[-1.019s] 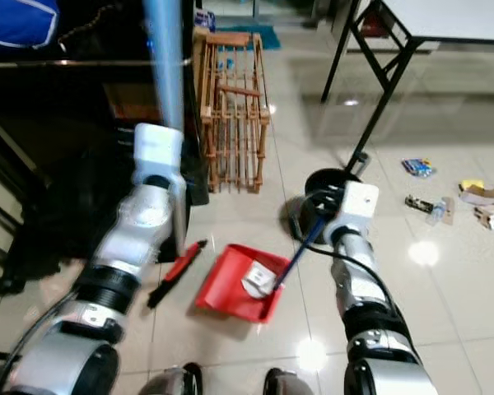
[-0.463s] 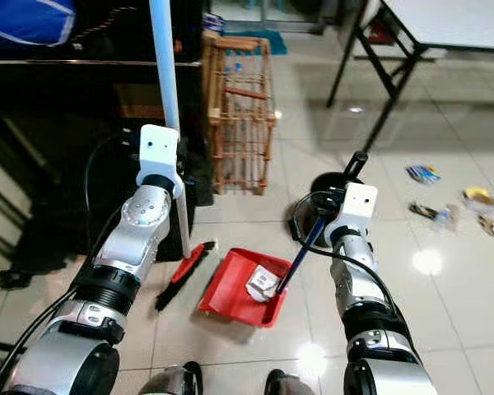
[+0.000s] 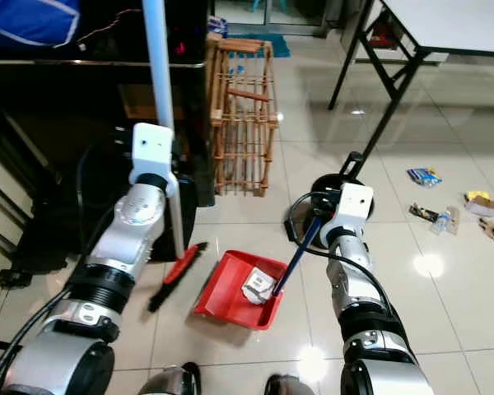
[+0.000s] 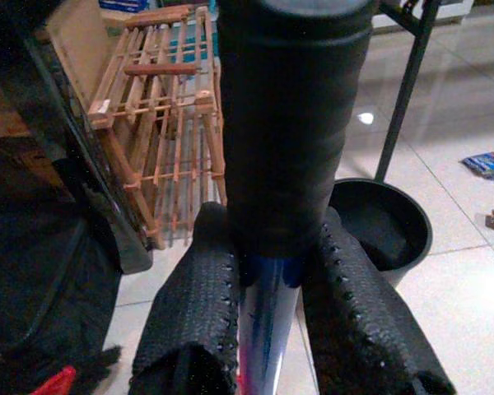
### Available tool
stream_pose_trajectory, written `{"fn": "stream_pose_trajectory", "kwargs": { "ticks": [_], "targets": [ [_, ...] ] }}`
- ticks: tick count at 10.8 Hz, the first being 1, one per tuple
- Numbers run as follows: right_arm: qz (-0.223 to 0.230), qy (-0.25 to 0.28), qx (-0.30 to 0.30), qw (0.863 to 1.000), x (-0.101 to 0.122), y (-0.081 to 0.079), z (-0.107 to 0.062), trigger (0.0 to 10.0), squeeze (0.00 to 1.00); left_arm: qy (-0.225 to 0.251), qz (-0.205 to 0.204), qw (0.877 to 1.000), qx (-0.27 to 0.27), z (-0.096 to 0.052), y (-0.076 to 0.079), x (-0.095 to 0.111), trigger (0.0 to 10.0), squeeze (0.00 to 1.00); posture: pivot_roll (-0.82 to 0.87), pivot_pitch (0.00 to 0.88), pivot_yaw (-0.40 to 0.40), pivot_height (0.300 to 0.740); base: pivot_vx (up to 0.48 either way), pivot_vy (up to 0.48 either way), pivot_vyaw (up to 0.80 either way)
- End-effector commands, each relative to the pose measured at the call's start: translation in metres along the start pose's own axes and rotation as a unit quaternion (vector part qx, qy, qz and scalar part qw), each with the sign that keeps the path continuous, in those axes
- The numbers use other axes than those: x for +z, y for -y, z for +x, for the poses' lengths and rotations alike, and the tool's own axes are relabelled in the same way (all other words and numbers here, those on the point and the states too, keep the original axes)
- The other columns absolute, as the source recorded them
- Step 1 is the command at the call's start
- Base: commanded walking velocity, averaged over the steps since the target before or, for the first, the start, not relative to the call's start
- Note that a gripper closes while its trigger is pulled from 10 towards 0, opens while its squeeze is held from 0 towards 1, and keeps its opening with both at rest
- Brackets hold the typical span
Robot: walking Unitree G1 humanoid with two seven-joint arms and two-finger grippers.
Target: Sweep floor
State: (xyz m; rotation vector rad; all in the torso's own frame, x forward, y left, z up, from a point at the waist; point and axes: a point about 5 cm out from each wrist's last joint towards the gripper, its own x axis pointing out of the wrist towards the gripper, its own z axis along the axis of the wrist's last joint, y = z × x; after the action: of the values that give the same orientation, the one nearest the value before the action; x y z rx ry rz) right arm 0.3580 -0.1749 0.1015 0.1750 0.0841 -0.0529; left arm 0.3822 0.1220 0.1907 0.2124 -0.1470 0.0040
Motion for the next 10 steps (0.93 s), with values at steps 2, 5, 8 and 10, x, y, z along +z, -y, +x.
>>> {"fn": "stream_pose_trajectory", "kwargs": {
  "ticks": [2, 5, 8, 10],
  "targets": [
    [0.001, 0.019, -0.012, 1.0, 0.0074, 0.0089, -0.0001, 10.0, 0.0, 0.028, -0.001, 1.0, -0.007, 0.0019, 0.0091, 0.0153, 10.0, 0.0, 0.01, 0.168, -0.035, 0.74, 0.0, -0.48, 0.0],
    [-0.001, 0.019, -0.011, 1.0, 0.0072, 0.0095, -0.0005, 10.0, 0.0, 0.033, -0.016, 0.999, -0.003, 0.0007, 0.0082, 0.0158, 10.0, 0.0, 0.01, 0.171, -0.038, 0.74, 0.0, -0.16, 0.0],
    [0.0, 0.018, -0.01, 1.0, 0.0067, 0.0083, -0.0005, 10.0, 0.0, 0.031, -0.012, 0.999, -0.004, 0.0005, 0.0079, 0.0151, 10.0, 0.0, 0.01, 0.171, -0.036, 0.74, 0.0, 0.0, 0.0],
    [0.0, 0.018, -0.012, 1.0, 0.0063, 0.0079, -0.0005, 10.0, 0.0, 0.031, -0.012, 0.999, -0.007, 0.0011, 0.0081, 0.0153, 10.0, 0.0, 0.01, 0.17, -0.034, 0.74, 0.0, 0.0, 0.0]
  ]
}}
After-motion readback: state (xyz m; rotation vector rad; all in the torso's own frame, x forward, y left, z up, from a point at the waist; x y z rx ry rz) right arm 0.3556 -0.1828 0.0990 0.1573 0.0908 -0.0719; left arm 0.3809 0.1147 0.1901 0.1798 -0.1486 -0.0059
